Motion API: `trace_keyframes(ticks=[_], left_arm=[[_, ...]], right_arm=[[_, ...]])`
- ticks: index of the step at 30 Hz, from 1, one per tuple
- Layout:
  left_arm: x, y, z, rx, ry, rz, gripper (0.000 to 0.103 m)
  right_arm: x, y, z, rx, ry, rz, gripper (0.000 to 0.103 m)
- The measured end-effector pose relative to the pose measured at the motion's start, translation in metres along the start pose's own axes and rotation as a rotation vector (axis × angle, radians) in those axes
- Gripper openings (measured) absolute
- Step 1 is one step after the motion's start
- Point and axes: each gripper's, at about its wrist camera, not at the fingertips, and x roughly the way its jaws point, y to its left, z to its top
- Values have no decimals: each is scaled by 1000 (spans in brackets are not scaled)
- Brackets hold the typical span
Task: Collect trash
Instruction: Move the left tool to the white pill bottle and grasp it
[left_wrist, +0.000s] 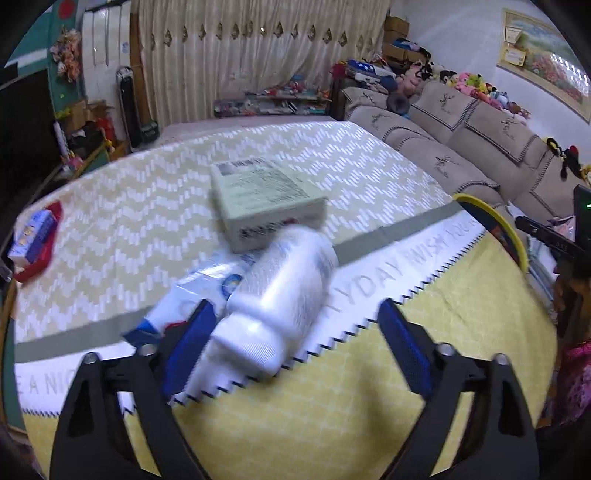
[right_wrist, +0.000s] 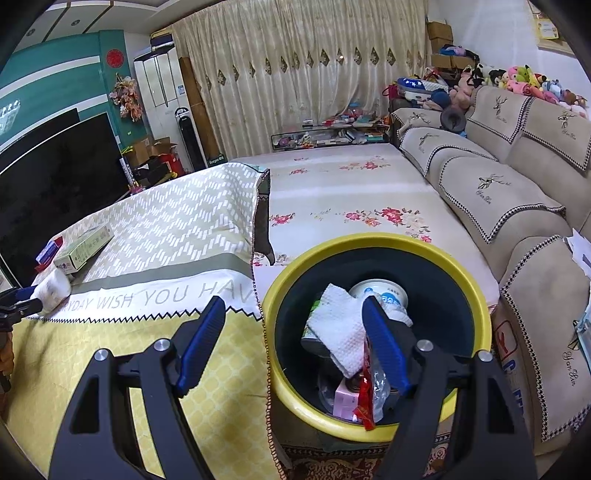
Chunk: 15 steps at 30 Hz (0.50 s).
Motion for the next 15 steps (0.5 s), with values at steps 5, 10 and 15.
trace_keyframes(ticks=[5, 10, 15], left_arm=[[5, -11, 7, 10, 17, 78, 83], [18, -12, 11, -18, 30, 64, 86], [28, -31, 9, 53, 39, 57, 73]], right_arm=[[2, -1, 0, 4, 1, 11, 73], [7, -3, -4, 8, 21, 19, 73], [7, -5, -4, 14, 18, 19, 73]])
